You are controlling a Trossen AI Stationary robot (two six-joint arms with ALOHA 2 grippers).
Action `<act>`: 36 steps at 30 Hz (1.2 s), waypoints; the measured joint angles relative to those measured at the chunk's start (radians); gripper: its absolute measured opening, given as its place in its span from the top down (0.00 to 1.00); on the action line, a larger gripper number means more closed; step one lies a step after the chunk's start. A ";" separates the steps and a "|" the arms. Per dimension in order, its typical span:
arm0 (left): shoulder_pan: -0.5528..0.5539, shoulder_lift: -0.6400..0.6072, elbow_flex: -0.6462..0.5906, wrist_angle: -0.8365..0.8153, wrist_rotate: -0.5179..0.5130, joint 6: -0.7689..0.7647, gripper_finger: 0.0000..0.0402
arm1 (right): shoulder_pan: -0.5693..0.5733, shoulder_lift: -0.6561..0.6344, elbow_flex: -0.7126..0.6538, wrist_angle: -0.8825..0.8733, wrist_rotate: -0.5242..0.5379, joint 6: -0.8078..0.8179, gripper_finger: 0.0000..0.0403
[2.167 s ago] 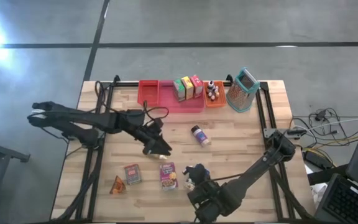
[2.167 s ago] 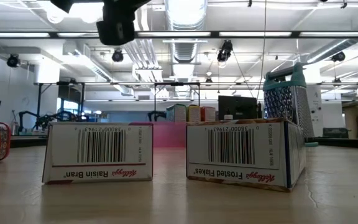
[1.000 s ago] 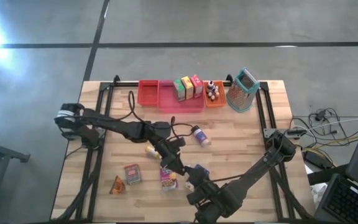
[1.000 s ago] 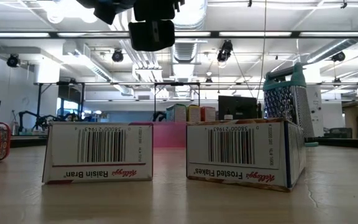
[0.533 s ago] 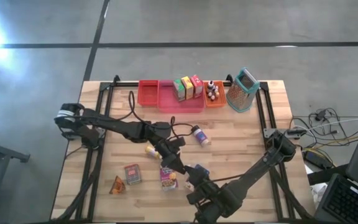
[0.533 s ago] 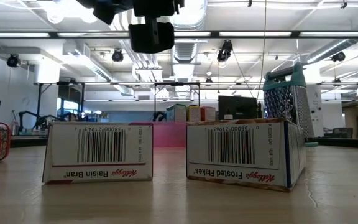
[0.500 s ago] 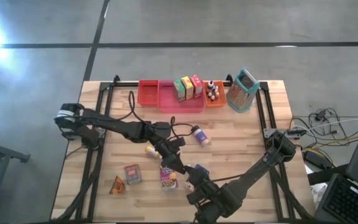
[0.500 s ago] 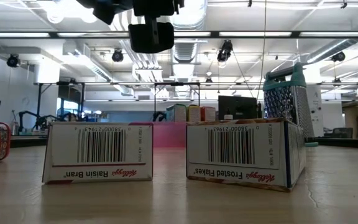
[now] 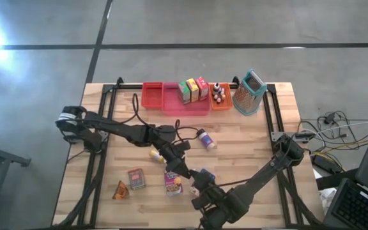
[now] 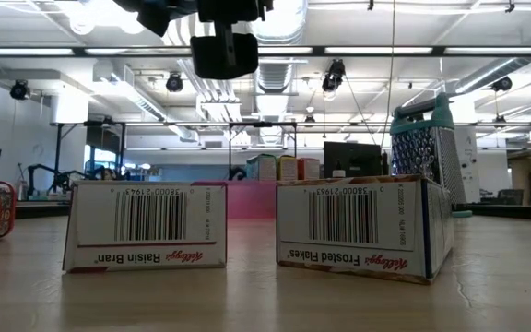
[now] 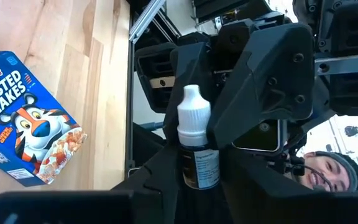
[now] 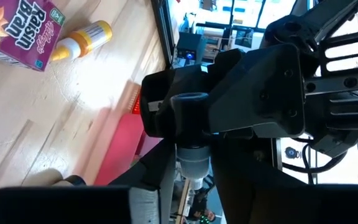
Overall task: Pick & Place Kitchen Items
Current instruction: Put the brown food coloring bottle into the orange bin
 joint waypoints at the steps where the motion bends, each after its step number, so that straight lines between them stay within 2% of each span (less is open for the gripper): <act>1: 0.000 0.000 0.000 -0.001 -0.002 0.003 0.73 | 0.000 0.000 0.000 0.000 0.002 0.009 0.75; 5: 0.000 0.000 0.000 -0.002 -0.004 0.028 0.73 | 0.000 0.000 0.000 -0.009 0.006 0.104 0.66; 12: 0.000 0.000 -0.001 -0.005 -0.009 0.110 0.73 | 0.020 -0.008 0.000 -0.080 -0.011 0.403 0.52; 18: 0.001 -0.003 -0.001 -0.023 -0.020 0.240 0.73 | 0.052 -0.034 0.000 -0.320 -0.285 0.834 0.47; 20: 0.000 -0.008 0.000 -0.060 -0.059 0.322 0.73 | 0.071 -0.036 0.000 -0.395 -0.348 0.954 0.48; 24: -0.005 -0.009 -0.001 -0.138 -0.160 0.470 0.73 | 0.117 -0.048 0.000 -0.510 -0.385 1.118 0.50; 26: -0.006 -0.009 -0.007 -0.140 -0.178 0.503 0.74 | 0.134 -0.057 0.000 -0.557 -0.409 1.205 0.51; 28: -0.008 -0.011 -0.021 -0.141 -0.190 0.525 0.75 | 0.142 -0.065 -0.001 -0.585 -0.404 1.273 0.52; 36: -0.030 -0.011 -0.053 -0.127 -0.267 0.576 0.75 | 0.183 -0.069 -0.052 -0.554 -0.249 1.454 0.50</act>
